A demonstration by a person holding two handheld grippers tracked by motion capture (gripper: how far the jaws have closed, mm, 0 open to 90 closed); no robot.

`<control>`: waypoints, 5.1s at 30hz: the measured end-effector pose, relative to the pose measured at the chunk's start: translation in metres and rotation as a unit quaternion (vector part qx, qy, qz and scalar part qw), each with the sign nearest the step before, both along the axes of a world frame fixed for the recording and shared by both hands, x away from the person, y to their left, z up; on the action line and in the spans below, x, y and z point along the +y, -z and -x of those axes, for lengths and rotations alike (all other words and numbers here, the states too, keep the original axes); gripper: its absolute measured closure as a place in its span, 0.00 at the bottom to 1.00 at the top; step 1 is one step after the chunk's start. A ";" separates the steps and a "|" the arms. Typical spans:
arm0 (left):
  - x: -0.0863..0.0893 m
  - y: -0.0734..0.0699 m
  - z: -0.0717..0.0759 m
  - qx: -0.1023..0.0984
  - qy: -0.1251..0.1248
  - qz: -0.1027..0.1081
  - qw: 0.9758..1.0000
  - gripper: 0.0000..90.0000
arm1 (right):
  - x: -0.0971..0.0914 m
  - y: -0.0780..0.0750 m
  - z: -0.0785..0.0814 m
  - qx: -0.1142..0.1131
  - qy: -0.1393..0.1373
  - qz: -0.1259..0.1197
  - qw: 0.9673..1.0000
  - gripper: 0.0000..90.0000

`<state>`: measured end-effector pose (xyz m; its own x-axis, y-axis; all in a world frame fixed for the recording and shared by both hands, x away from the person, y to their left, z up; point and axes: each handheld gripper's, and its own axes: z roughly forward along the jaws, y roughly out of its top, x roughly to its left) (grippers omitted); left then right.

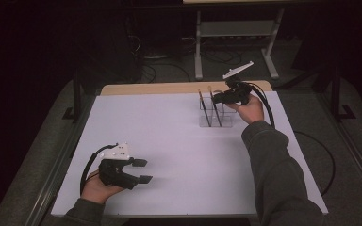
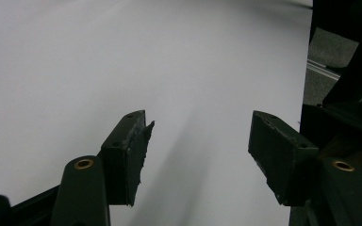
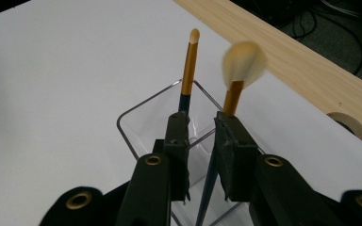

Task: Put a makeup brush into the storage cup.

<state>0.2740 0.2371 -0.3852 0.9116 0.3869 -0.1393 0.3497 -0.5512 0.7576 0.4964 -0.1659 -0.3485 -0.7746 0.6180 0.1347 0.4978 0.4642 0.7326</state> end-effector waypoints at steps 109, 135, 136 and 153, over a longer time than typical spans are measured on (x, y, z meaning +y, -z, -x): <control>0.022 -0.003 -0.009 -0.028 -0.117 0.005 0.993 0.22 | -0.061 0.028 0.124 -0.019 0.018 -0.062 0.998 0.38; 0.022 0.000 -0.011 -0.024 -0.121 0.007 0.992 0.22 | -0.066 0.033 0.155 -0.023 0.018 -0.072 0.997 0.34; 0.022 0.000 -0.011 -0.023 -0.122 0.007 0.992 0.22 | -0.066 0.034 0.156 -0.019 0.019 -0.073 0.997 0.34; 0.022 0.002 -0.012 -0.021 -0.125 0.008 0.992 0.21 | -0.070 0.041 0.168 -0.020 0.022 -0.068 0.997 0.32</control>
<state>0.2856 0.2592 -0.3873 0.7926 0.5995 -0.1113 0.4419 -0.4390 0.7823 0.3282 -0.2355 -0.3893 -0.7533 0.6299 0.1891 0.4844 0.3368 0.8074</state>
